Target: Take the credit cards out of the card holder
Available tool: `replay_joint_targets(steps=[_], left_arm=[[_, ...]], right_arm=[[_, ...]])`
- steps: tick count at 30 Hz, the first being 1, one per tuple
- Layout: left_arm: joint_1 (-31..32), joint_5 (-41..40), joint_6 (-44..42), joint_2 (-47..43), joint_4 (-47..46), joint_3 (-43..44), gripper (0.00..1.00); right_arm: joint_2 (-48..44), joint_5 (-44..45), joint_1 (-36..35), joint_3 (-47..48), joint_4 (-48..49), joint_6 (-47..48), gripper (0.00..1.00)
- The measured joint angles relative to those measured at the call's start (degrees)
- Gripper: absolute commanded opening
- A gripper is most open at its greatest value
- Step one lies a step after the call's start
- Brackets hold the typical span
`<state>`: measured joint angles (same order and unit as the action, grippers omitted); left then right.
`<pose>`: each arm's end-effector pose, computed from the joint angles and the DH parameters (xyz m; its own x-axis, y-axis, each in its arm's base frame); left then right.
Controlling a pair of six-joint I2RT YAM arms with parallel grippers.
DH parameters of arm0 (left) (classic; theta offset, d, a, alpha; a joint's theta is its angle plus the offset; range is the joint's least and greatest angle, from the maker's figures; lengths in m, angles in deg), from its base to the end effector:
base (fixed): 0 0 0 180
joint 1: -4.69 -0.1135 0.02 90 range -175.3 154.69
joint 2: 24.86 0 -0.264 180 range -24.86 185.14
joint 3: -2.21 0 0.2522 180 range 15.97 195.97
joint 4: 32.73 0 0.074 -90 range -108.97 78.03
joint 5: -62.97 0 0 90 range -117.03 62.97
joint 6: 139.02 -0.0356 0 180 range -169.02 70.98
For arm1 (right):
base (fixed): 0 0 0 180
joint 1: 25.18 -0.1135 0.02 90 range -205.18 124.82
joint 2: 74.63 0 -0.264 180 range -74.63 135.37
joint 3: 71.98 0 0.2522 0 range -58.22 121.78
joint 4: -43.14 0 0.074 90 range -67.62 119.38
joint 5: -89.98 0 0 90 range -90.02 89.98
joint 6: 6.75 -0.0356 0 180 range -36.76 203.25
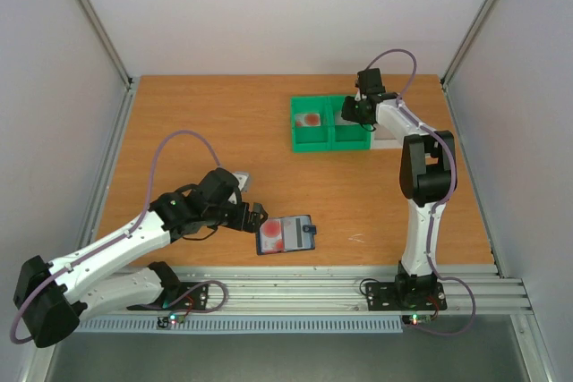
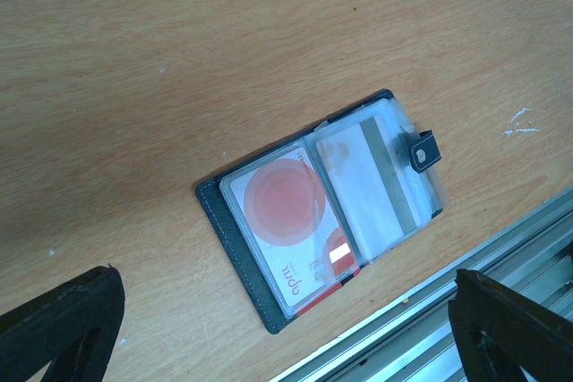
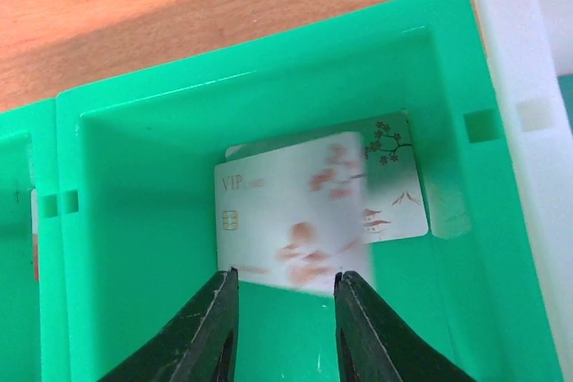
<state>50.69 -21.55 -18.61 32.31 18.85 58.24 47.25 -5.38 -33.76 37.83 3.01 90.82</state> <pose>0.1332 -0.1429 0.2432 -0.8595 0.1647 -0.4839 0.3724 0.8502 -0.3721 0.4673 0.0739 0.1985 -0.7475 -0.2454 -0.6173 -0.3063 0.9519 -0.0076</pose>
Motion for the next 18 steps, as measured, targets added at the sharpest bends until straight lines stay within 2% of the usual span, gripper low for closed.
replay_joint_targets(steps=[12,18], left_arm=[[0.0,0.0,1.6,0.0,0.1,-0.4,0.99],[0.0,0.3,3.6,0.0,-0.4,-2.4,0.99]], right_arm=[[-1.4,-0.9,0.0,1.3,-6.3,-1.4,0.38],[-11.3,-4.6,-0.2,-5.9,-7.9,-3.9,0.38]])
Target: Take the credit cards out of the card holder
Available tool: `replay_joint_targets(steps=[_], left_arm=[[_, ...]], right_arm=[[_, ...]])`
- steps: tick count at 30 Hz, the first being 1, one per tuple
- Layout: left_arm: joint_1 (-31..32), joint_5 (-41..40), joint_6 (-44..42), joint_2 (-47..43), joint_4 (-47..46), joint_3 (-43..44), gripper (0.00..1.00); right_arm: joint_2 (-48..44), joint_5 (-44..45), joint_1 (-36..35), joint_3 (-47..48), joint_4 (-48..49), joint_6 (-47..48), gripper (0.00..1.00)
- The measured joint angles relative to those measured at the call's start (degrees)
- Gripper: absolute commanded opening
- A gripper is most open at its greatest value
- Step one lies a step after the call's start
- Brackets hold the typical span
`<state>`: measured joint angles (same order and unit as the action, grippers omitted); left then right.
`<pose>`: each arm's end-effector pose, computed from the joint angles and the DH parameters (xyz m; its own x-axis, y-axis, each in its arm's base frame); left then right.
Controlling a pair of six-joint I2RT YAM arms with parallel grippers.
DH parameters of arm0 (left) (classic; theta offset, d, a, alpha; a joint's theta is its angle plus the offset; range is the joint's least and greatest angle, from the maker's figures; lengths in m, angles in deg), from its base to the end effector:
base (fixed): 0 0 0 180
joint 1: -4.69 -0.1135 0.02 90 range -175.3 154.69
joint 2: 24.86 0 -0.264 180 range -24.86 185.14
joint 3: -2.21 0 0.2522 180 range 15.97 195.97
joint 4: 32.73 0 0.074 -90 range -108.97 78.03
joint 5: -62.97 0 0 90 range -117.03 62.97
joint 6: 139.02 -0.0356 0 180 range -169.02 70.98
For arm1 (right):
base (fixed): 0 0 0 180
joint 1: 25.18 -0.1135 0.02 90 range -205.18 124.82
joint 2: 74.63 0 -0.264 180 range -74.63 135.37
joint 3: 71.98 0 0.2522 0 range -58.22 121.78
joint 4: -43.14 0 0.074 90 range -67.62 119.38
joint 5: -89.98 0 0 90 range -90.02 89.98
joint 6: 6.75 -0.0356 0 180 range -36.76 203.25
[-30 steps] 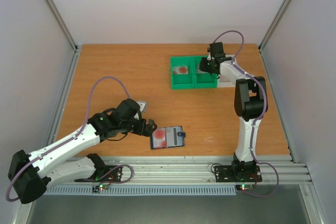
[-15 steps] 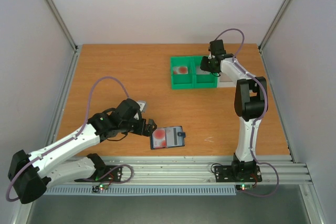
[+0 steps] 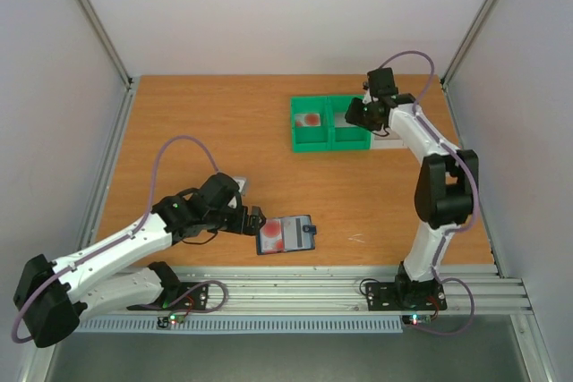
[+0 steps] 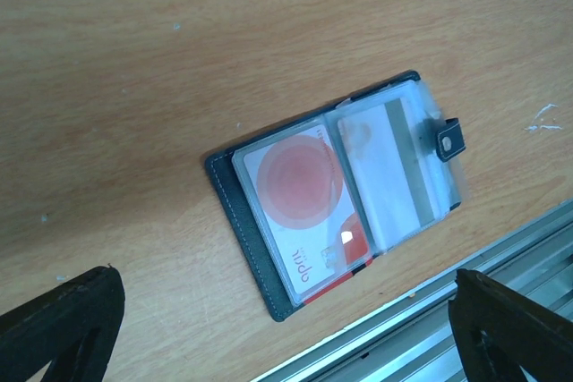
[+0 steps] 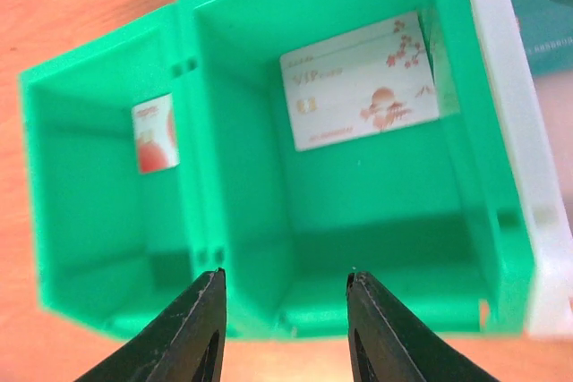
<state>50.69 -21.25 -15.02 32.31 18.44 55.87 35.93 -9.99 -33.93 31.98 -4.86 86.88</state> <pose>0.1307 -0.1405 0.2306 -0.8927 0.1235 -0.4334 0.3099 0.8665 -0.3914 0.4205 0.0710 0.2428 -0.7883 -0.1844 -0.5871 -0.2995 0.9484 0.1042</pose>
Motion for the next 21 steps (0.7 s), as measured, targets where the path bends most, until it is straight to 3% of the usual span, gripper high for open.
replay_joint_targets(steps=[13,21], left_arm=[[0.0,5.6,6.6,2.2,-8.9,-5.3,0.79],[0.0,7.2,10.6,5.4,-16.4,-8.4,0.71]], right_arm=[[-24.6,-5.7,-6.0,-19.0,-2.5,-5.4,0.38],[-34.6,-8.7,-13.6,-30.6,-2.6,-8.7,0.38]])
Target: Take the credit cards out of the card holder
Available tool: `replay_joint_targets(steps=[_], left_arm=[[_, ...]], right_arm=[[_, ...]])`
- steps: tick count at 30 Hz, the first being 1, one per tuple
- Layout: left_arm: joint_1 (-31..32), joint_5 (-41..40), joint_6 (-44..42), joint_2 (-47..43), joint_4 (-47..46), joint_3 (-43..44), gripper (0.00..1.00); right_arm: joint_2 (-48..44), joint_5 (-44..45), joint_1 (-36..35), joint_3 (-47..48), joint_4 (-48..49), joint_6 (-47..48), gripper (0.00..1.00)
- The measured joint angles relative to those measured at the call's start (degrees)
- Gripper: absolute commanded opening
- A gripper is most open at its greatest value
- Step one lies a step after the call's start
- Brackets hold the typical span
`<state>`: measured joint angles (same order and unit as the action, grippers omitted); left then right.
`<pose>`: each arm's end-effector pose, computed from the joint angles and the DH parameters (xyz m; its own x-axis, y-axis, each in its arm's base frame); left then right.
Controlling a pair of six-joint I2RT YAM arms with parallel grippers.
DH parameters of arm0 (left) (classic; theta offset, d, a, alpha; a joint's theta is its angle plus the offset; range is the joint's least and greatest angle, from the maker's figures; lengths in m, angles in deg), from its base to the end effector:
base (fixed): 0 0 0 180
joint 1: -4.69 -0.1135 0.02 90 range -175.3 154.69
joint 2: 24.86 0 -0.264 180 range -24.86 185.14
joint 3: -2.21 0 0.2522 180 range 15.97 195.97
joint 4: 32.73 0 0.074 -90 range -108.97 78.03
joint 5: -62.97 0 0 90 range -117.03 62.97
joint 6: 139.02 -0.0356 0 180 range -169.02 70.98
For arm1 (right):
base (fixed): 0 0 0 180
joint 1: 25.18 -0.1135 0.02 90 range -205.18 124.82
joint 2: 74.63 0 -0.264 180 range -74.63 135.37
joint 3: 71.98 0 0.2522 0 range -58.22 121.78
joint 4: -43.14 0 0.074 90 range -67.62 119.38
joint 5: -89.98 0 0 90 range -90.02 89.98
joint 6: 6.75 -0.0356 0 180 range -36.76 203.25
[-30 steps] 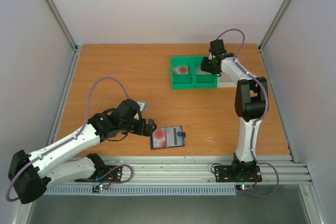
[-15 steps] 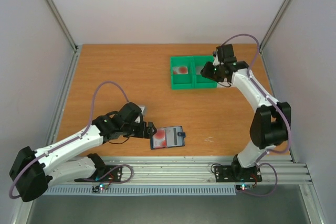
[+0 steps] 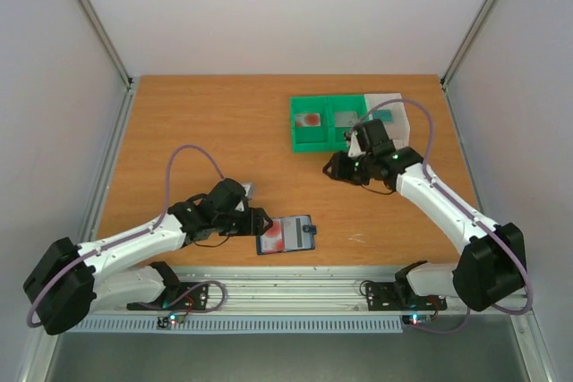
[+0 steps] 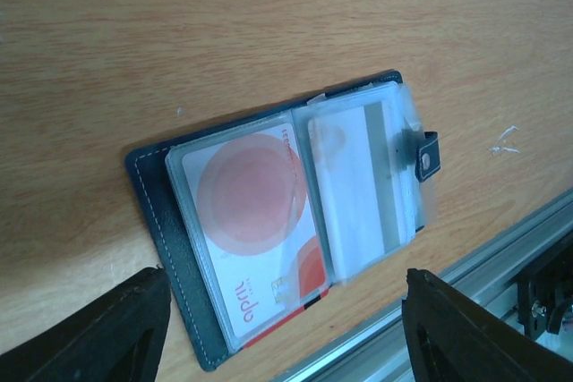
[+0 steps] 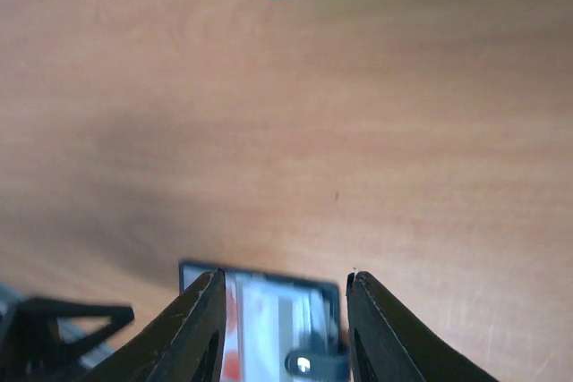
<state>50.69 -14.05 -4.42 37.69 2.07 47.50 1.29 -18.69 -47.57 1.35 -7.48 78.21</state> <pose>0.1373 -0.1537 0.1872 -0.9496 -0.0016 -0.3134 0.1827 0.8096 -0.5578 0.2474 0.1142 0.2719 -0.7849 -0.2333 -0.5740 -0.4710 0.8266 0.3080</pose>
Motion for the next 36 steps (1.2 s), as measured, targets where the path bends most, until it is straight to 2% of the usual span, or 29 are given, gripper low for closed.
replay_joint_targets(steps=[10,17,21,28,36], left_arm=[[0.0,0.1,1.9,3.0,-5.4,-2.1,0.67],[0.0,2.1,3.1,4.4,-9.7,-4.8,0.67],[0.0,2.3,3.3,4.6,-11.0,-5.3,0.66],[0.0,2.3,3.4,4.6,-11.7,-5.9,0.64],[0.0,2.3,3.4,4.7,-12.1,-6.6,0.63]], right_arm=[[-4.6,0.9,-15.0,-13.4,4.6,-7.5,0.39],[-3.2,5.0,-27.7,-17.4,11.5,-13.1,0.4],[-1.7,7.4,-32.5,-19.0,15.5,-15.7,0.41],[3.6,10.8,-35.7,-19.4,19.7,-18.2,0.43],[3.7,16.0,-35.8,-21.5,19.8,-19.3,0.45]])
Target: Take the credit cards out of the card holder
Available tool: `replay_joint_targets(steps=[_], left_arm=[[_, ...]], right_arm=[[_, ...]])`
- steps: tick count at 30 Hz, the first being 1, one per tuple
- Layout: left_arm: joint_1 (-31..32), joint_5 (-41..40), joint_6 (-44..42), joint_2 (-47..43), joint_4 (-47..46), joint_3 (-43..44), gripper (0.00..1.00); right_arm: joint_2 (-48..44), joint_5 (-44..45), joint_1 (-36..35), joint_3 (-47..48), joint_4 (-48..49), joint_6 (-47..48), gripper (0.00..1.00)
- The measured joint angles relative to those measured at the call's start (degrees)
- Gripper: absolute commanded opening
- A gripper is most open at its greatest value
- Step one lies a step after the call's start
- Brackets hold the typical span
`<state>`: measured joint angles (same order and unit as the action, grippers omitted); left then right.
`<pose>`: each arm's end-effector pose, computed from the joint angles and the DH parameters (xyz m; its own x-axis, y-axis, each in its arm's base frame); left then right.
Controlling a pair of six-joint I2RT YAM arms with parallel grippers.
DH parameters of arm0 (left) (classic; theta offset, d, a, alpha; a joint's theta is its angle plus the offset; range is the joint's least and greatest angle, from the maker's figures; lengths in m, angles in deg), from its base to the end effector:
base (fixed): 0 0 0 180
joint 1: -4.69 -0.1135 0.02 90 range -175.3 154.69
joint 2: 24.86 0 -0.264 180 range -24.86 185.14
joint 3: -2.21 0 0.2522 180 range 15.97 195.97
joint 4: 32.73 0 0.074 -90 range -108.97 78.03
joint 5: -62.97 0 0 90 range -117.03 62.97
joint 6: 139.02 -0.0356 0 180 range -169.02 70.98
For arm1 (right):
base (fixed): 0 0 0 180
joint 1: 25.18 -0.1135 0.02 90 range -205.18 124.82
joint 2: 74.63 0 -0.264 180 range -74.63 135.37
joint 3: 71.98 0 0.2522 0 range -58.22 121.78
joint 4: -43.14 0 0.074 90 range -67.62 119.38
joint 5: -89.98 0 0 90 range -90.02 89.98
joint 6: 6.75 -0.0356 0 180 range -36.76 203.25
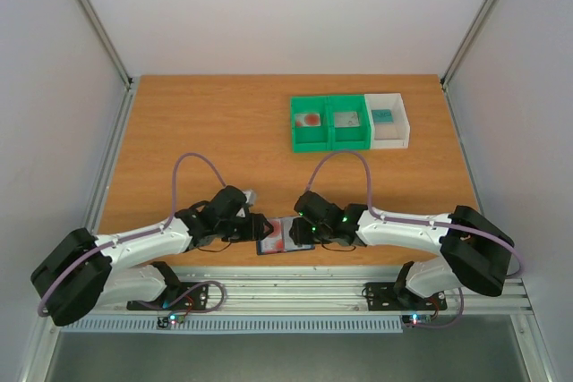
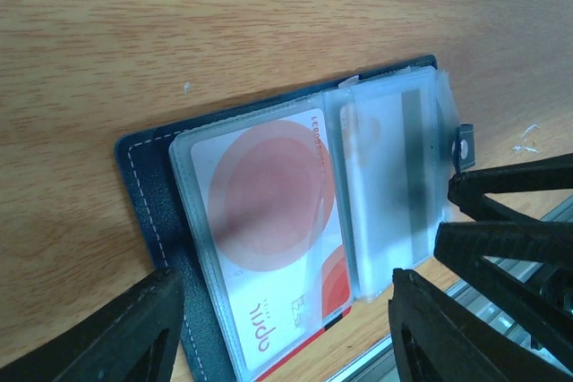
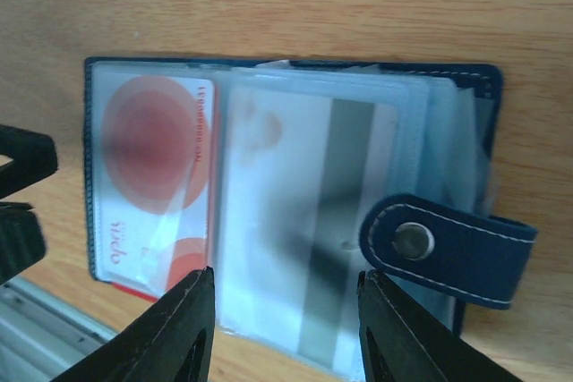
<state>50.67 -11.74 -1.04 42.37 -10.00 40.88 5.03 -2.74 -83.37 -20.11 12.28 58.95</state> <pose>0.1372 -0.1554 0.1518 -0.9634 -0.0343 -0.2658 0.1382 0.7862 -0.6023 0.1318 0.2157 0.1621 -0.7649 -0.4534 -0.4575 -0.6003 0.7594 0.2510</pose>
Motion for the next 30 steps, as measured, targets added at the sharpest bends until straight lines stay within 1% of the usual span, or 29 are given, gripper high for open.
replay_joint_targets(steps=[5,8,18,30], left_arm=[[0.0,0.5,0.0,0.6,-0.5,0.0,0.6],[0.0,0.7,0.0,0.6,-0.7,0.0,0.59],[0.0,0.9,0.0,1.4,-1.1,0.0,0.56],[0.0,1.4,0.0,2.7,-2.5,0.0,0.56]], right_arm=[[0.0,2.7,0.0,-0.7,-0.3,-0.3,0.46],[0.0,3.3,0.0,-1.0,-0.3,-0.3,0.46],[0.2,3.3,0.0,-1.0,0.3,-0.6,0.46],[1.9,2.9,0.0,-1.4,1.7,-1.2,0.46]])
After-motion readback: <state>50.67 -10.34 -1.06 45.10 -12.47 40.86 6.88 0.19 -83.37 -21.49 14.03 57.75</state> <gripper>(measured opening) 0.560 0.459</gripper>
